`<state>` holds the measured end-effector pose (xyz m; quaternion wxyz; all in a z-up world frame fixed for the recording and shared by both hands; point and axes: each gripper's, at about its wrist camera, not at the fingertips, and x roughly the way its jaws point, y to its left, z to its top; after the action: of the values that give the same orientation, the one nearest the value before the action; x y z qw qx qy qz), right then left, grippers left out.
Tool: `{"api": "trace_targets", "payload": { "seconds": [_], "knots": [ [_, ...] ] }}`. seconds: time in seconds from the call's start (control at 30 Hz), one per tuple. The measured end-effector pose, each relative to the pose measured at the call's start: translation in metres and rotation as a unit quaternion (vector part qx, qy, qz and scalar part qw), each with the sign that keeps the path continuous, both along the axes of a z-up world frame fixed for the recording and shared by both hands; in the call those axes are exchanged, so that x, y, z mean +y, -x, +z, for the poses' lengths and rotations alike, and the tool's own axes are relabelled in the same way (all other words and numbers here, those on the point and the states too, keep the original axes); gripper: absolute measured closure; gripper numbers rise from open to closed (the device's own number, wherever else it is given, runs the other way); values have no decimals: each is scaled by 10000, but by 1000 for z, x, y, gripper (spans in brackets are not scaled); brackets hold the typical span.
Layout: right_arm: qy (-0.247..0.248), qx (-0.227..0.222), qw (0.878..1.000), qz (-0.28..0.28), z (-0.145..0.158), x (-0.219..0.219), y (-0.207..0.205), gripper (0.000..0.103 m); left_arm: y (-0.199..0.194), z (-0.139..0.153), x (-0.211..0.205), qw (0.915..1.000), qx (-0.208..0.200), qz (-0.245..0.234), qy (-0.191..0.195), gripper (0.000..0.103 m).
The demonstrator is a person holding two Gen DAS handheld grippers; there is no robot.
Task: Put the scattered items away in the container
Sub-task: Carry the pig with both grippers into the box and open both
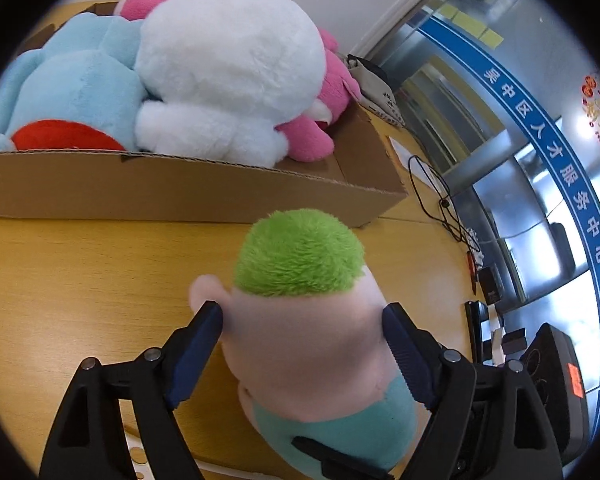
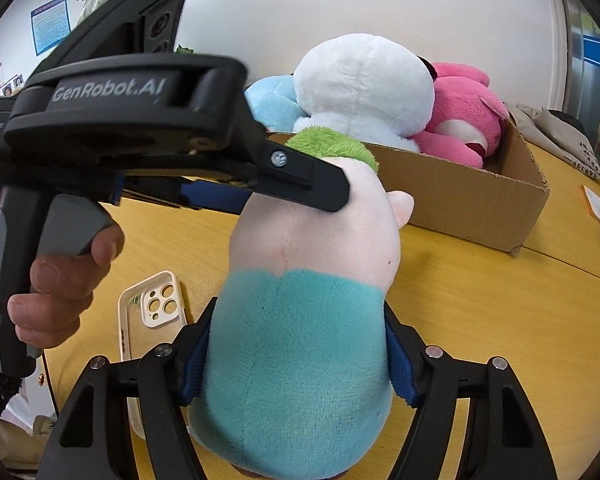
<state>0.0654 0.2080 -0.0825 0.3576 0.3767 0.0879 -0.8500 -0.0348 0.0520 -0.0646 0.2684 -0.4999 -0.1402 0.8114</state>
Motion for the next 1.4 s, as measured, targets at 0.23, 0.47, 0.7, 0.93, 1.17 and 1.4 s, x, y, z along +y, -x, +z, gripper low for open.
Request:
{"api": "trace_targets", "payload": {
  "seconds": [0.23, 0.47, 0.7, 0.93, 1.17, 1.4],
  "knots": [
    [78, -32, 10000, -38, 3, 7, 1, 26, -6, 18, 15, 9989, 215, -281, 300, 41],
    [322, 281, 9991, -87, 33, 16, 11, 26, -2, 70, 29, 9946, 836, -420, 457, 42],
    [335, 1018, 9941, -148, 89, 17, 48, 26, 36, 137, 47, 9834, 1631, -671, 432, 42],
    [511, 1587, 9856, -279, 125, 18, 124, 26, 107, 167, 66, 9734, 2116, -745, 472, 42],
    [795, 1585, 9832, -431, 89, 19, 204, 26, 176, 121, 91, 9792, 1648, -945, 707, 42],
    [547, 908, 9908, -845, 38, 42, 221, 26, 181, 72, 121, 9779, 1192, -1486, 861, 40]
  ]
}}
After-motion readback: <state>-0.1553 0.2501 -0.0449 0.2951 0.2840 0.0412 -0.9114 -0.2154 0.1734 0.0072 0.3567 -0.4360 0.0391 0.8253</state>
